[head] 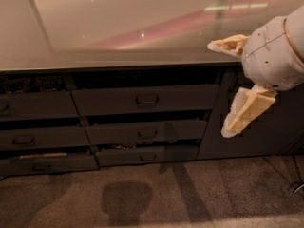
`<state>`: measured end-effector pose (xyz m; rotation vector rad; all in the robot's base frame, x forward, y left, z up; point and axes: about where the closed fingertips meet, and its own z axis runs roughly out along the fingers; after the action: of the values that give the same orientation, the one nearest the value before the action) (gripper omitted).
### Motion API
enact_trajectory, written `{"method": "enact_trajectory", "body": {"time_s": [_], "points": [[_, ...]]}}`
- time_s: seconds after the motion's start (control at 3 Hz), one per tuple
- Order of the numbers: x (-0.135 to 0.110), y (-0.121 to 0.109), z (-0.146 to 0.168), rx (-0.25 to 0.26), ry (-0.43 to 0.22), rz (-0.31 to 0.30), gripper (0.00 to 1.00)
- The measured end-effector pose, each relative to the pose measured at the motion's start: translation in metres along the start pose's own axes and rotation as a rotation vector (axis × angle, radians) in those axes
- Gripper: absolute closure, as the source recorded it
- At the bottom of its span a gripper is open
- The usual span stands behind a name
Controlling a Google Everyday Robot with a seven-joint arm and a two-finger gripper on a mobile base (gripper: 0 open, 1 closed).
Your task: Open top drawer
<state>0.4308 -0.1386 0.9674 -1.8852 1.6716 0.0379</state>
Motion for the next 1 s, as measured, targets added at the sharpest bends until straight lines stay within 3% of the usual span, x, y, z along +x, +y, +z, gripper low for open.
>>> {"method": "enact_trajectory", "body": {"time_s": [0.33,1.0], "points": [[0.0,0.0,0.0,0.0,0.0,0.0,0.0],[0.048,-0.001,0.063,-0.097,-0.085,0.099,0.0]]}}
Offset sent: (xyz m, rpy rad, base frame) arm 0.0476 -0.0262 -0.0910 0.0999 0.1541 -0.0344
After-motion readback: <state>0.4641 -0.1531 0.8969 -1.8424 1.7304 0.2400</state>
